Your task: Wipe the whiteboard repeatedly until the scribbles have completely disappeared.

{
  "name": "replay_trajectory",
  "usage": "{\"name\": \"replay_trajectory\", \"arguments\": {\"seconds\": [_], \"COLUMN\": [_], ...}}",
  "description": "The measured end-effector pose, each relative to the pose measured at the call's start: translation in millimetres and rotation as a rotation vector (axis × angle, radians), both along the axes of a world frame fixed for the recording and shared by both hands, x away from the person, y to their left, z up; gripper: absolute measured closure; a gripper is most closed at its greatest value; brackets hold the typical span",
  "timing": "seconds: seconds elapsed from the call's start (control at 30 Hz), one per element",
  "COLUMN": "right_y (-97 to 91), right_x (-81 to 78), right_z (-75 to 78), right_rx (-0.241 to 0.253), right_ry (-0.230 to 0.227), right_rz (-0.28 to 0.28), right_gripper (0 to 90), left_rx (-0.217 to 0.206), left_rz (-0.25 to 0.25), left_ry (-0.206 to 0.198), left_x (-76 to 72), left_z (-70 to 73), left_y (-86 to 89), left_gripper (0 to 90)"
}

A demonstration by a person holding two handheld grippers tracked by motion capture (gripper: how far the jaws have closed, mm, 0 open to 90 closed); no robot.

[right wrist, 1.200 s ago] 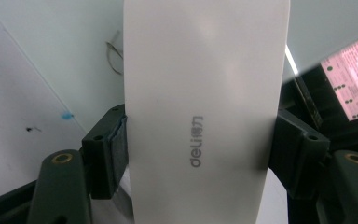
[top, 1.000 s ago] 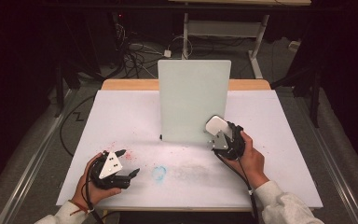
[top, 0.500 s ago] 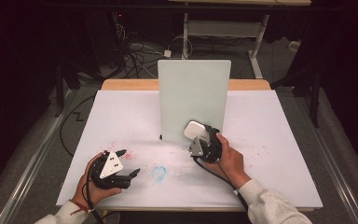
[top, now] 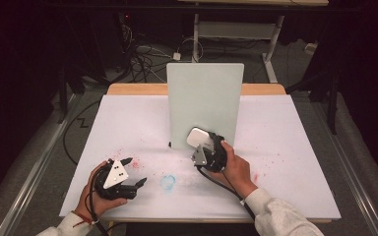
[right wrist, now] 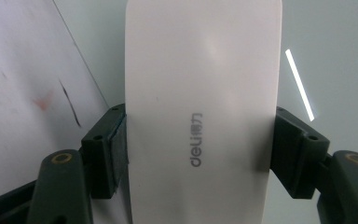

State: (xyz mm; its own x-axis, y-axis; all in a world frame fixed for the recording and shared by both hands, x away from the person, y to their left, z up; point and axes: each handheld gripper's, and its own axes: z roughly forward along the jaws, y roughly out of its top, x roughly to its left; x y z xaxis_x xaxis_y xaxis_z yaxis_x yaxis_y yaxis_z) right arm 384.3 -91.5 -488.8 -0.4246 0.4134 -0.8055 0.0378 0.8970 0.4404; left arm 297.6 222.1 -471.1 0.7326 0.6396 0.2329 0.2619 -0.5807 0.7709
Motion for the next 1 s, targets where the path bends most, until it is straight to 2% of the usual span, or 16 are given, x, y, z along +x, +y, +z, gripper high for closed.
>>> {"name": "replay_trajectory", "arguments": {"seconds": [0.2,0.47,0.57,0.7,0.73,0.87,0.93,1.0], "right_y": [-35.7,-80.9,-84.5,-81.6,-79.8,-76.4,-75.3,-72.2], "right_x": [0.5,2.1,1.1,3.1,3.4,7.2,8.8,9.1], "right_z": [2.9,10.2,12.0,17.3,19.0,33.8,38.9,37.1], "right_rx": [-0.006,0.017,0.039,0.039,0.067,0.102,0.118,0.113], "right_ry": [0.004,0.016,0.017,-0.003,-0.011,-0.078,-0.081,-0.073], "right_rz": [-0.052,-0.149,-0.166,-0.159,-0.167,-0.178,-0.182,-0.176], "right_gripper": [30.8,30.9,30.9,30.9,30.9,30.9,30.9,30.9], "left_rx": [0.000,0.003,0.004,0.002,0.002,0.004,0.005,0.005], "left_rz": [0.006,0.003,0.000,-0.002,-0.003,-0.005,-0.005,-0.003], "left_ry": [-0.002,-0.001,-0.002,0.000,-0.001,0.001,0.000,0.002], "left_x": [-0.9,0.9,1.6,2.5,2.6,2.5,2.2,2.0], "left_z": [0.1,0.2,0.1,0.0,0.1,-0.4,-0.4,-0.6], "left_y": [0.6,-1.9,-3.3,-3.4,-3.3,-3.5,-3.6,-3.2], "left_gripper": [19.6,19.6,19.6,19.6,19.6,19.6,19.6,19.6]}}
